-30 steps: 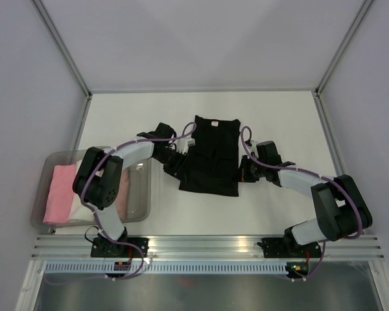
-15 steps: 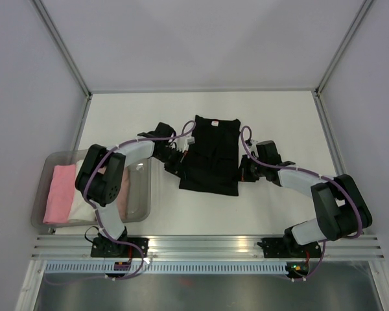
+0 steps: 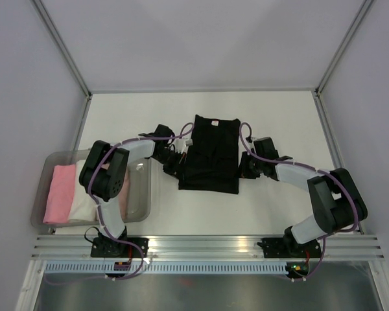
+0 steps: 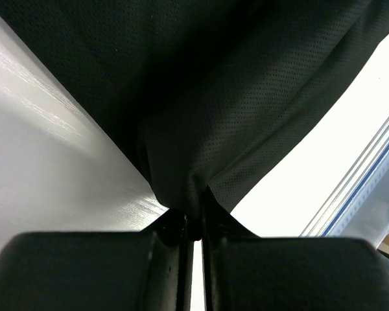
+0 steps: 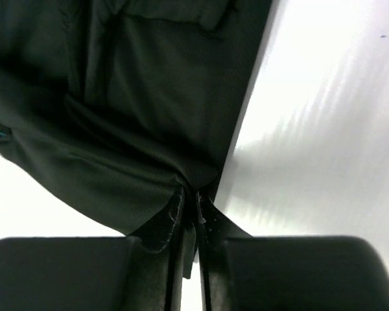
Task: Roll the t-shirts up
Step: Roll the tshirt
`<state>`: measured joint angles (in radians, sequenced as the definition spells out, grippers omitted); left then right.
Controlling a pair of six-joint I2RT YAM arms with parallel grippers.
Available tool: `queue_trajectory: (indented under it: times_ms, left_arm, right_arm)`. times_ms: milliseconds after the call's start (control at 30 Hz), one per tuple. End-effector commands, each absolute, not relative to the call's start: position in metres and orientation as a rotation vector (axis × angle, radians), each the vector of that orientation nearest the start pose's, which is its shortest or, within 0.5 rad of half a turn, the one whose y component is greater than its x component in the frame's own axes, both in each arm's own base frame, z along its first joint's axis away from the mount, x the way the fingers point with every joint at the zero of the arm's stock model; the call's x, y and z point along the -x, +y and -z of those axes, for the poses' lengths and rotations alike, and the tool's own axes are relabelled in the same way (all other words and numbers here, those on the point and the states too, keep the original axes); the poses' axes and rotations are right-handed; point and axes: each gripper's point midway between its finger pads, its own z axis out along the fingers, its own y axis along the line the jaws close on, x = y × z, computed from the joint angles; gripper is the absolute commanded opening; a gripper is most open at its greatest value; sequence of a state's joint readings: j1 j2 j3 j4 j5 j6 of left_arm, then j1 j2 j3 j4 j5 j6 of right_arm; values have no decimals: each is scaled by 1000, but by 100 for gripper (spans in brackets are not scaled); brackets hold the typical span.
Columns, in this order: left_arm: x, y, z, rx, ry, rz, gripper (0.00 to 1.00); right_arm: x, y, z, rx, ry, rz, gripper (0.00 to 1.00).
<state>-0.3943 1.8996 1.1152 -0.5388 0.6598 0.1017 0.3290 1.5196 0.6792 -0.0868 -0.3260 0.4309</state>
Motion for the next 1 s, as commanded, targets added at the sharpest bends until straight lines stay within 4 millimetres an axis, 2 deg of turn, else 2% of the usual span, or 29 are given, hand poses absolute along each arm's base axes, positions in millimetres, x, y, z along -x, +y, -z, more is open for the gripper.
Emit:
queue_trajectory:
  times_ms: [0,33,67,200,267,333,367,400,467,500,567,600,700,967]
  left_arm:
    - [-278,-224,-10,-809,2707,975,10]
    - [-280,-225,-12,-813,2696,974,10]
    - [-281,-226,-12,-819,2692,973,11]
    - [-284,-228,-19,-831,2667,978,14]
    - [-284,-228,-21,-832,2662,982,15]
    - [-283,-227,-22,-831,2664,978,18]
    - [-283,-227,-21,-833,2666,971,21]
    - [-284,-226,-22,-834,2665,964,23]
    - [-286,-223,-24,-835,2670,932,31]
    - [-287,-221,-25,-849,2666,916,34]
    - [-291,-218,-33,-869,2645,875,40]
    - [-292,-217,-36,-888,2628,862,40]
    - [-295,-215,-47,-907,2601,837,43]
    - [-298,-216,-56,-892,2588,848,46]
  right_arm:
    - [-302,158,-40,-8,2539,-565,18]
    - [-304,156,-45,-5,2532,-549,27]
    - [-306,154,-50,11,2522,-531,31]
    - [-311,147,-87,25,2418,-479,34]
    - [-314,145,-99,48,2368,-425,34]
    - [-305,172,-111,170,2317,-483,28]
    - [-298,195,-113,246,2284,-552,25]
    - [-292,207,-109,283,2286,-598,19]
    - [-282,232,-105,355,2270,-691,13]
    - [-281,237,-96,364,2293,-704,9]
    - [-280,250,-92,374,2277,-754,7]
    - [-277,255,-83,386,2303,-783,6]
    - [-277,257,-63,393,2344,-775,5]
    - [-285,254,-47,369,2359,-724,3]
